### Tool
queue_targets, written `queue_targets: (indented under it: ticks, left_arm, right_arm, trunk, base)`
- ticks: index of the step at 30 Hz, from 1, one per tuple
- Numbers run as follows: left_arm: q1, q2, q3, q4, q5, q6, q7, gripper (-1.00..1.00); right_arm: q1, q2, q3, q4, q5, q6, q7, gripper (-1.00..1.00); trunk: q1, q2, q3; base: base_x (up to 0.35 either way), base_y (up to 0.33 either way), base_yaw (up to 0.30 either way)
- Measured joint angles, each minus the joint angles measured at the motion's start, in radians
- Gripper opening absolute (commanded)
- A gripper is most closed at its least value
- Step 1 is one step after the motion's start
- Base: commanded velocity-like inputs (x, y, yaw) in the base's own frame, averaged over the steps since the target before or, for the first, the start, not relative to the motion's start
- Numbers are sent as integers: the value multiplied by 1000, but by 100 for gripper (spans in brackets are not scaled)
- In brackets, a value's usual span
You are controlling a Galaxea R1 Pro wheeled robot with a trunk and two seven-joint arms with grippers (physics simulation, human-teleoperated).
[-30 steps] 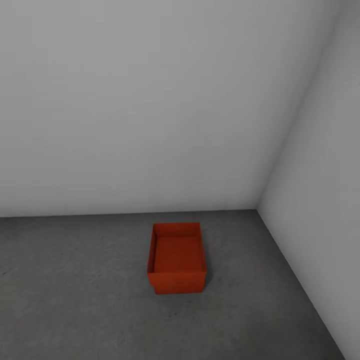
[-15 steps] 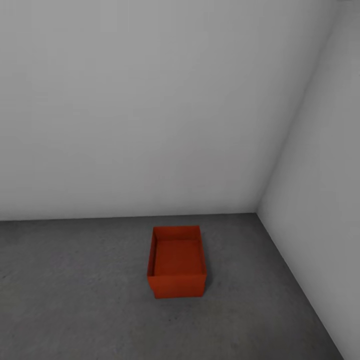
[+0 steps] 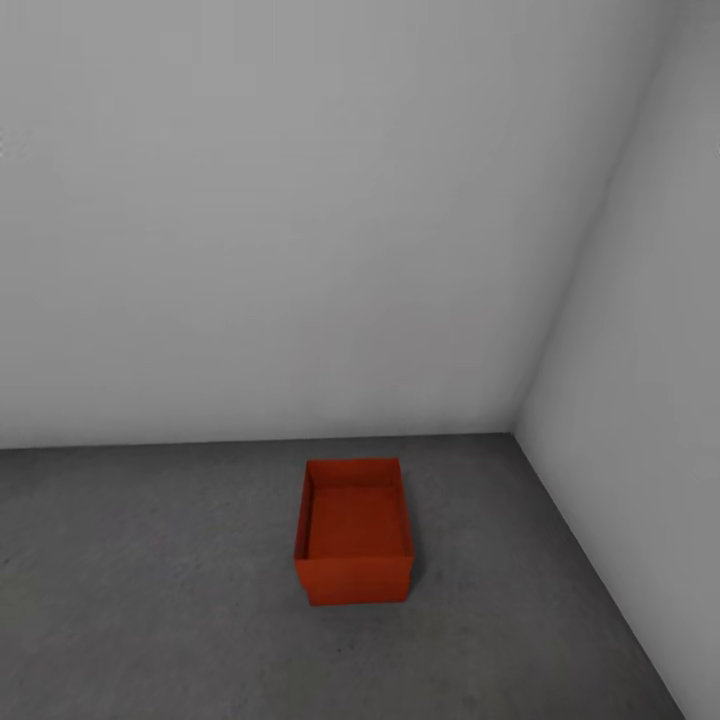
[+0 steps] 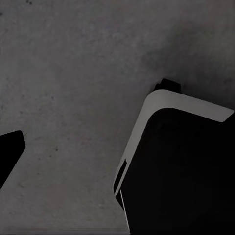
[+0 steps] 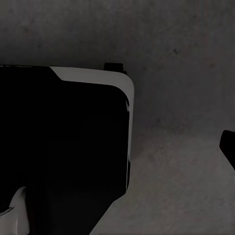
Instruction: Move the two storage containers from the living room to the garage. In the garage, place one container on the floor and stack the other container on top of it (either order is fine).
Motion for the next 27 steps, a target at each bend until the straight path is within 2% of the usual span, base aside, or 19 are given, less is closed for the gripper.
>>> queue_targets:
  ticks: [4, 9, 27]
  left_arm:
    - [56, 2, 0, 0, -1, -4, -15, 100]
    - [92, 5, 0, -1, -3, -6, -35, 100]
    - [104, 2, 0, 0, -4, -11, -40, 100]
  right_arm:
    - [3, 12, -1, 1, -3, 0, 0, 100]
    - [47, 28, -3, 0, -6, -2, -1, 100]
    - [61, 26, -11, 0, -24, -3, -1, 100]
  trunk:
    - [0, 0, 6]
    - [0, 0, 15]
    - [0, 0, 44]
  base:
    - [0, 0, 0]
    - [0, 0, 0]
    - [0, 0, 0]
